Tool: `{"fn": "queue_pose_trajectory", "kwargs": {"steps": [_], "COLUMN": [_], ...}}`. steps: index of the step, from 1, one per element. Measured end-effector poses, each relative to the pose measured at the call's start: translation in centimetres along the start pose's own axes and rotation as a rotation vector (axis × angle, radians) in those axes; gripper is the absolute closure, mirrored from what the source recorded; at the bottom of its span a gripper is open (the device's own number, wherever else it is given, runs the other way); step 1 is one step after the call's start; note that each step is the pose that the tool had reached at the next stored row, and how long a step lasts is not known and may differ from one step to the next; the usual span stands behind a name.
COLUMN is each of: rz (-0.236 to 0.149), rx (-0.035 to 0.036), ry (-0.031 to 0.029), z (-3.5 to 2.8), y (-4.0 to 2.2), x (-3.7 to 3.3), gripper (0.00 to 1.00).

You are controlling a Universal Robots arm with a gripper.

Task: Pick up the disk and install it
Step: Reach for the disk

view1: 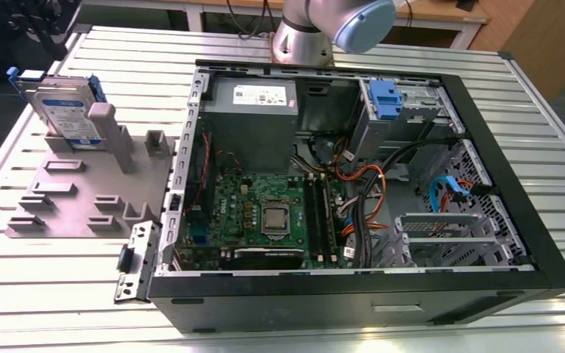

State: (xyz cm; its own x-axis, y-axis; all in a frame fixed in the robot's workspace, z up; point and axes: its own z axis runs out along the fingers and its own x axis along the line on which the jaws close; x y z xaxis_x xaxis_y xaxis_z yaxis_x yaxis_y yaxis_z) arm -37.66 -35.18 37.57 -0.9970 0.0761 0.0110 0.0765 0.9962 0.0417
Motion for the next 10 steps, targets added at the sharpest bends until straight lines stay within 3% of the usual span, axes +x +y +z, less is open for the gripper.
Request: {"fn": "queue_pose_trajectory", "kwargs": {"steps": [10], "rz": [0.000], "rx": [0.0001], "ry": [0.0000], "z": [0.15], "y": [0.06], "x": [1.75], "gripper": [0.89]}}
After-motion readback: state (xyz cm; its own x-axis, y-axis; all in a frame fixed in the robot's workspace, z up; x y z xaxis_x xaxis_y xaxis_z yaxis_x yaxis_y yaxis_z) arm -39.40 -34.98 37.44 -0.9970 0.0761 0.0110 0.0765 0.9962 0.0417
